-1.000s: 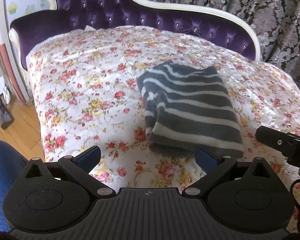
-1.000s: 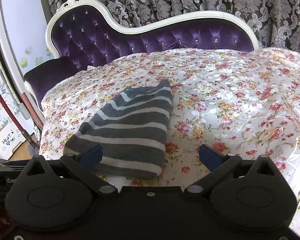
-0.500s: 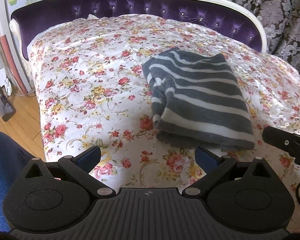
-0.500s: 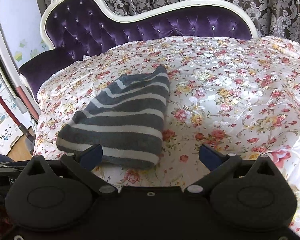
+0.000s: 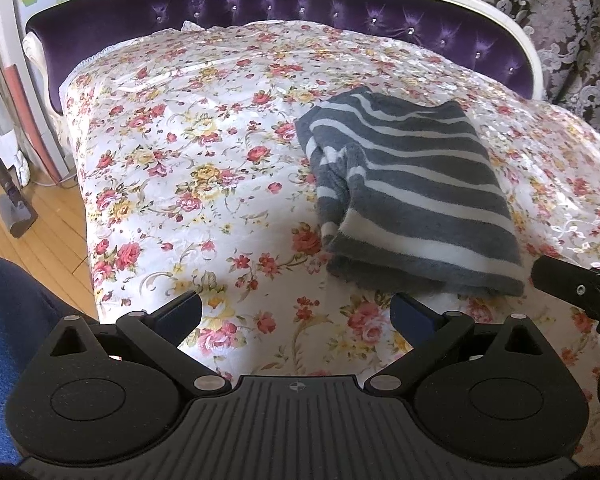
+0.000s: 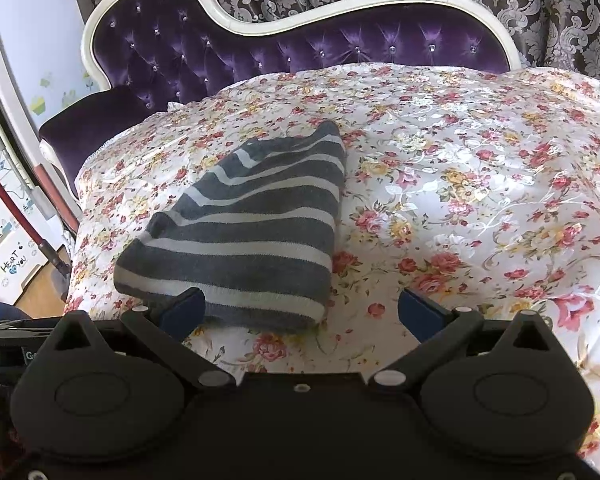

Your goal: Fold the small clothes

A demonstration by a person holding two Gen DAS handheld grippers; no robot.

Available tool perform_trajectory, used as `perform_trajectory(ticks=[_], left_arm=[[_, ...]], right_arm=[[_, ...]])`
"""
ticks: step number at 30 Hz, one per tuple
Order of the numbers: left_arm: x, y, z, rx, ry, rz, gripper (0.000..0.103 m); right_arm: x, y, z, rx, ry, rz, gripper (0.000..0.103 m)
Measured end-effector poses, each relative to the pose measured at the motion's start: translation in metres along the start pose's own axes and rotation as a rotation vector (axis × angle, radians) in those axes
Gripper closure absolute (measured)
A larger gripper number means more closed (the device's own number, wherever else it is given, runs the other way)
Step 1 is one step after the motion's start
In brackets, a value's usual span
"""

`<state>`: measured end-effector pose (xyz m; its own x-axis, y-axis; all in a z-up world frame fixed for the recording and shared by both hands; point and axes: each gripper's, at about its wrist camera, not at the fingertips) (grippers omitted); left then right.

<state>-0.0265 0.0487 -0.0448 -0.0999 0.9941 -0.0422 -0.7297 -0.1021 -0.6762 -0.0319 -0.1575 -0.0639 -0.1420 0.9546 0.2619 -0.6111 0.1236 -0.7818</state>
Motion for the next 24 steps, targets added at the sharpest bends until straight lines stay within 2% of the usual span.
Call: perform_trajectory(ticks=[24], left_arm=[[-0.0038, -0.0008, -0.0051, 0.018, -0.024, -0.026, 0.001]], right_arm=[[0.0011, 0.0030, -0.0060, 0.024, -0.005, -0.008, 0.001]])
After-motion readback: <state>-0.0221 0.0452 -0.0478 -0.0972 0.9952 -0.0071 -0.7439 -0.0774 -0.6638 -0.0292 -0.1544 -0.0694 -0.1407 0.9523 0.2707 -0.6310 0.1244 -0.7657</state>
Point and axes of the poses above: each gripper's, at about its wrist camera, not at the fingertips, and z roughly against the way its jaws point, x to its left, y to its underside, and after that the axes turned 5 degrees about -x, right-handed
